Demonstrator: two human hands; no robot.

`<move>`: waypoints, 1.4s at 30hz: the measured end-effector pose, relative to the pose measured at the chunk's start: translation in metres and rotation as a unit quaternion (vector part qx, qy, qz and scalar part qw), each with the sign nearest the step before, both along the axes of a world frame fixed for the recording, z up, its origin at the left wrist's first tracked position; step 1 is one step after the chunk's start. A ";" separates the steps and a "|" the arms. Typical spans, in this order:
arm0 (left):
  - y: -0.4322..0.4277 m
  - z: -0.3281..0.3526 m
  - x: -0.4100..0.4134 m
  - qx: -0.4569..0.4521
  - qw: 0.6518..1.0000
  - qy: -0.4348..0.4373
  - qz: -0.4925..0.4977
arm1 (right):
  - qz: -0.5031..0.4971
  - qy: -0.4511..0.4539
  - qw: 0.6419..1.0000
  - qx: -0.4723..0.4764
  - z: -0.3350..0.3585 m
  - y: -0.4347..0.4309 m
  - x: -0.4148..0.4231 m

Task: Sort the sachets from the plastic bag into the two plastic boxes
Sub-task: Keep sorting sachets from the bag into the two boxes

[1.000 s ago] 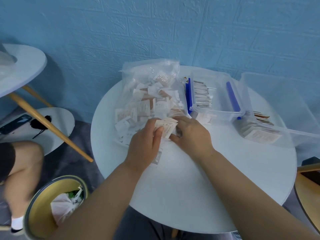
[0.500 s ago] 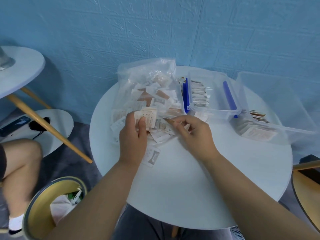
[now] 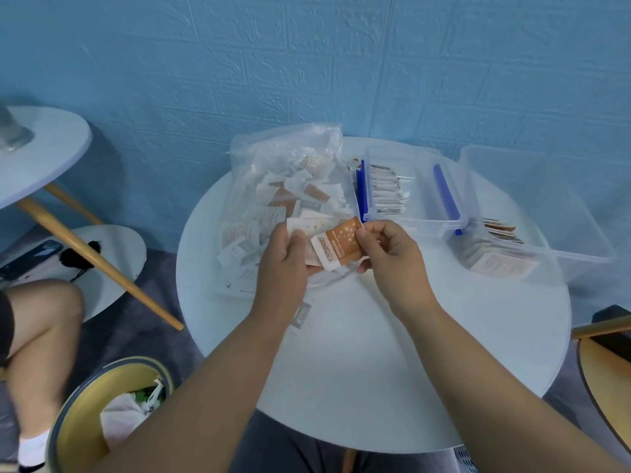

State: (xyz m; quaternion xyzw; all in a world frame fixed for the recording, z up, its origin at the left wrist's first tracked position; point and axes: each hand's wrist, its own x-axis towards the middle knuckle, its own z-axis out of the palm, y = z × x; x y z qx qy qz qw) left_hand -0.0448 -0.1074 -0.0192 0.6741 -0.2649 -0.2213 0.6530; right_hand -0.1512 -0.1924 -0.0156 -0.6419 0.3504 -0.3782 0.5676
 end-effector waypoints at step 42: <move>-0.002 0.005 -0.030 0.062 0.983 -0.144 -0.096 | 0.021 0.028 0.997 -0.071 0.003 -0.006 -0.046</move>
